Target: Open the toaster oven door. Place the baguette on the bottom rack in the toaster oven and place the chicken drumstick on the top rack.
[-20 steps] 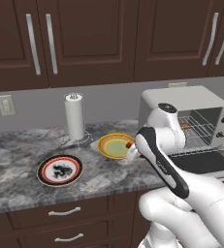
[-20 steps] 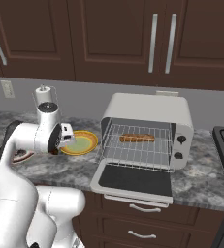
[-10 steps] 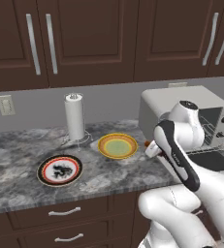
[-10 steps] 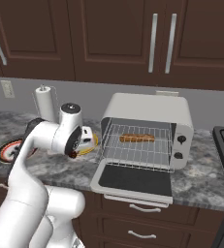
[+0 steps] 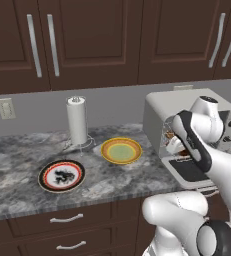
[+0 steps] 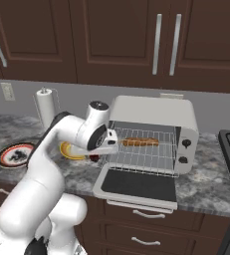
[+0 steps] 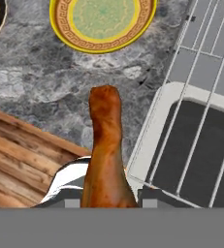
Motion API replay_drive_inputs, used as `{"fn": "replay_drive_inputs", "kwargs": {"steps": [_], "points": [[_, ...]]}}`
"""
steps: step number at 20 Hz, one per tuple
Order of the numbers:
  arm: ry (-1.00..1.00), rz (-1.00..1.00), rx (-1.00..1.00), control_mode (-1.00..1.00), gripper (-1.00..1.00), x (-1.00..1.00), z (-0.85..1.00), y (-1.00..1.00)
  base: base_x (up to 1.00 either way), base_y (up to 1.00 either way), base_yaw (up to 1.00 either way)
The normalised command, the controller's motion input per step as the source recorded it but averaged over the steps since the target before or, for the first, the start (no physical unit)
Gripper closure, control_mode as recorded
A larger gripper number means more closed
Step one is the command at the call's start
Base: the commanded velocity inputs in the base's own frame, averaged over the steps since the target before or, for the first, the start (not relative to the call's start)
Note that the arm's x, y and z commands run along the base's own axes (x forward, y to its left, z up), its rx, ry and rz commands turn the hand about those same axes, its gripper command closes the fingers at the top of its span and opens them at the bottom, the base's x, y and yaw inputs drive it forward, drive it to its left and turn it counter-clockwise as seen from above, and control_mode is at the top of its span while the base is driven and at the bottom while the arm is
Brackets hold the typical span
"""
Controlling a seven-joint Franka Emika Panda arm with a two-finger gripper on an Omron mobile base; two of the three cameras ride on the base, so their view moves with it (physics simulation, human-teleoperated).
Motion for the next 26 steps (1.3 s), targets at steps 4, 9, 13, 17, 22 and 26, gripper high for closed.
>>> {"fn": "replay_drive_inputs", "kwargs": {"steps": [4,9,13,17,22,26], "points": [[0.05,-0.03,0.0,-1.0,1.0,0.3,0.0,-0.6,0.0,0.0,0.0],[0.06,-0.04,0.0,-1.0,1.0,0.35,-0.06,-0.51,0.0,0.0,0.0],[0.01,-0.03,0.0,-1.0,1.0,0.24,-0.25,-0.43,0.0,0.0,0.0],[0.0,-0.03,0.0,-1.0,1.0,0.33,-0.27,-0.36,0.0,0.0,0.0],[0.0,0.0,0.0,-1.0,1.0,0.4,-0.25,-0.37,0.0,0.0,0.0],[0.0,0.0,0.0,-1.0,1.0,0.35,-0.32,-0.29,0.0,0.0,0.0]]}}
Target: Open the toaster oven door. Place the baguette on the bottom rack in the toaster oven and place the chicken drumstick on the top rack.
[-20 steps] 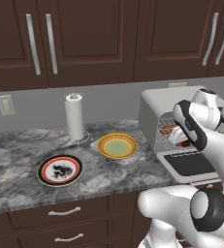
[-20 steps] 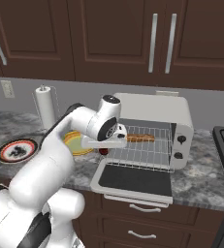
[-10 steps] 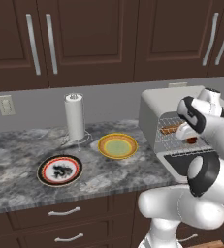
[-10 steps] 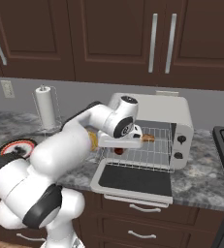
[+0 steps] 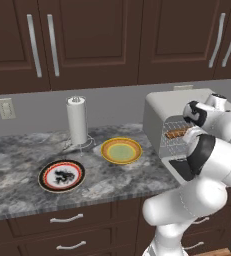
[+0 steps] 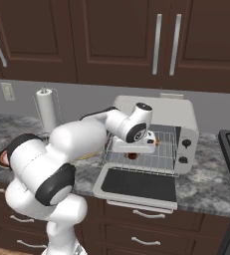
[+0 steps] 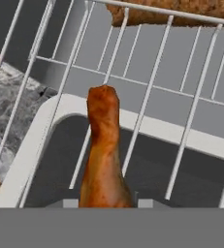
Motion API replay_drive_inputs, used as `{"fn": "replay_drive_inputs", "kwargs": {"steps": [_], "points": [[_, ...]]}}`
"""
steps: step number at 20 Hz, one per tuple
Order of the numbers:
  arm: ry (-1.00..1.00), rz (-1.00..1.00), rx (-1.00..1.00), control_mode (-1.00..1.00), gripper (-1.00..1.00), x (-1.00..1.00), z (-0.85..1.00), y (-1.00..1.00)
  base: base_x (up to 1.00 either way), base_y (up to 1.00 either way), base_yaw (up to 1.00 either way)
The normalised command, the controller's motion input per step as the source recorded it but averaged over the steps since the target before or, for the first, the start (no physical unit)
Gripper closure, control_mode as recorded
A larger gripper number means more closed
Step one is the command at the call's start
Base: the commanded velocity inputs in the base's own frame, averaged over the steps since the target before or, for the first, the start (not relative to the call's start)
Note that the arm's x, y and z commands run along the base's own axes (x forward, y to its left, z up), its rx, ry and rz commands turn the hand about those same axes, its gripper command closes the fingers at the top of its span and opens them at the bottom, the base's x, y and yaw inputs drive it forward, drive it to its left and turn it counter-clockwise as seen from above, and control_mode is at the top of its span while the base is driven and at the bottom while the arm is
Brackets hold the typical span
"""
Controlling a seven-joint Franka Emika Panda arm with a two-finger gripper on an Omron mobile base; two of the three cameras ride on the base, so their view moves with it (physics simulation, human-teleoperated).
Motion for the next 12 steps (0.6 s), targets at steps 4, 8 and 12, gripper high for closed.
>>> {"fn": "replay_drive_inputs", "kwargs": {"steps": [4,8,12], "points": [[0.0,0.0,0.0,-1.0,1.0,0.32,-0.33,-0.2,0.0,0.0,0.0],[0.0,0.0,0.0,-1.0,1.0,0.2,-0.35,-0.12,0.0,0.0,0.0],[0.0,0.0,0.0,-1.0,-1.0,0.0,-0.39,-0.16,0.0,0.0,0.0]]}}
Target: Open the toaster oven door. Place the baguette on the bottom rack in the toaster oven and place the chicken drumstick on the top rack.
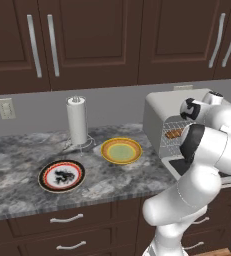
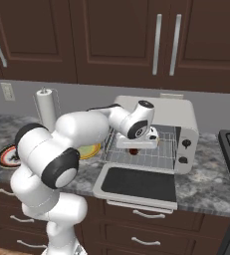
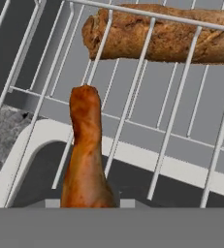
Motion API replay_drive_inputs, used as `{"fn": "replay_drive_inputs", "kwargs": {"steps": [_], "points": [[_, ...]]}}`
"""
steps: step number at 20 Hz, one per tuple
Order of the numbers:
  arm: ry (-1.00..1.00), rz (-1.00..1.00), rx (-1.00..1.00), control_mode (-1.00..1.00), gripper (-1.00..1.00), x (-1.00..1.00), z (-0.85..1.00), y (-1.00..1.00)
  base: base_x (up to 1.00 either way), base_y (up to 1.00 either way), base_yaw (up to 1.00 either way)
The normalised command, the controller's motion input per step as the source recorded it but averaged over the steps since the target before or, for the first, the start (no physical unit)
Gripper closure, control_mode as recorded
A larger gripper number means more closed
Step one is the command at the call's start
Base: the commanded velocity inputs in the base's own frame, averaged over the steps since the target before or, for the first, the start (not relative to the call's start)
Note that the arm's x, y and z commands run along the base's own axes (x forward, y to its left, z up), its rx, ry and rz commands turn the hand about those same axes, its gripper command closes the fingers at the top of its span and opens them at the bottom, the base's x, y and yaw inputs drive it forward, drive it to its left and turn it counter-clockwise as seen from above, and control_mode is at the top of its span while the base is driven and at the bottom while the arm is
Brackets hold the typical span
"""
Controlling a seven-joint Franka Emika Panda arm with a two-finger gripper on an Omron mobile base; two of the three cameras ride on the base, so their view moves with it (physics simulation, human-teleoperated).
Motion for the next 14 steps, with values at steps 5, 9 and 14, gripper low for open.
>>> {"fn": "replay_drive_inputs", "kwargs": {"steps": [5,9,14], "points": [[-0.01,0.0,0.0,-1.0,-1.0,0.04,-0.12,-0.18,0.0,0.0,0.0],[0.0,-0.03,0.03,-1.0,-1.0,-0.05,0.11,-0.21,0.0,0.0,0.0],[-0.02,-0.06,0.03,-1.0,-1.0,-0.12,0.24,-0.17,0.0,0.0,0.0]]}}
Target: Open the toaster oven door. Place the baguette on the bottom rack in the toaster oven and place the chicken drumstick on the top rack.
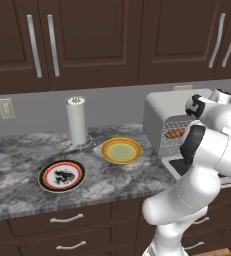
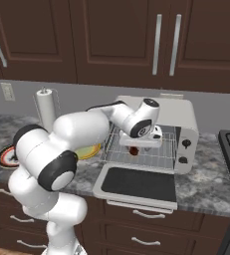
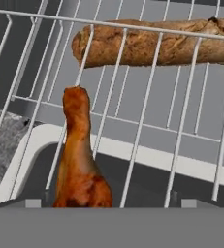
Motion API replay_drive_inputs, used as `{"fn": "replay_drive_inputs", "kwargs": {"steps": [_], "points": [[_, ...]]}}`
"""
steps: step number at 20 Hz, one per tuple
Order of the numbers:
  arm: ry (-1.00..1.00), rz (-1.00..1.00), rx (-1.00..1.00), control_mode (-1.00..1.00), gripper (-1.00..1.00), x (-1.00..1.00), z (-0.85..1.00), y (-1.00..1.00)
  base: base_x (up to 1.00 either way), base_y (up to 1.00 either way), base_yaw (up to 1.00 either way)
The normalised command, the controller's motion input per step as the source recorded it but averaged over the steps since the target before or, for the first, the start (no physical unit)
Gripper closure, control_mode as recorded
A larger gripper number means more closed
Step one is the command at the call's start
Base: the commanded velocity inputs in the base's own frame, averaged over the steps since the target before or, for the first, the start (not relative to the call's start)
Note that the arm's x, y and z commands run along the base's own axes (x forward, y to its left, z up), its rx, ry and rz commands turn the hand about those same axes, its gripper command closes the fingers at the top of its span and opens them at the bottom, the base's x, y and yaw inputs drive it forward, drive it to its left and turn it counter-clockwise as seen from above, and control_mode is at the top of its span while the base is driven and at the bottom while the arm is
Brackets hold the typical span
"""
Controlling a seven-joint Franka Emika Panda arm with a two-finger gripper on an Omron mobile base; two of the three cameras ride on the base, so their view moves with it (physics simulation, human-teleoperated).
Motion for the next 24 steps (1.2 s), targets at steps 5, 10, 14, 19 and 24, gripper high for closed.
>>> {"fn": "replay_drive_inputs", "kwargs": {"steps": [5,10,14,19,24], "points": [[-0.1,-0.04,0.01,-1.0,-1.0,-0.14,0.37,-0.19,0.0,0.0,0.0],[-0.08,-0.18,0.0,-1.0,-1.0,-0.72,0.01,-0.01,0.0,0.0,0.0],[-0.01,-0.23,-0.01,-1.0,-1.0,-0.61,-0.19,0.13,0.0,0.0,0.0],[0.03,-0.06,-0.03,-1.0,-1.0,-0.19,-0.39,0.36,0.0,0.0,0.0],[0.1,0.0,-0.05,-1.0,-1.0,0.0,-0.58,0.23,0.0,0.0,0.0]]}}
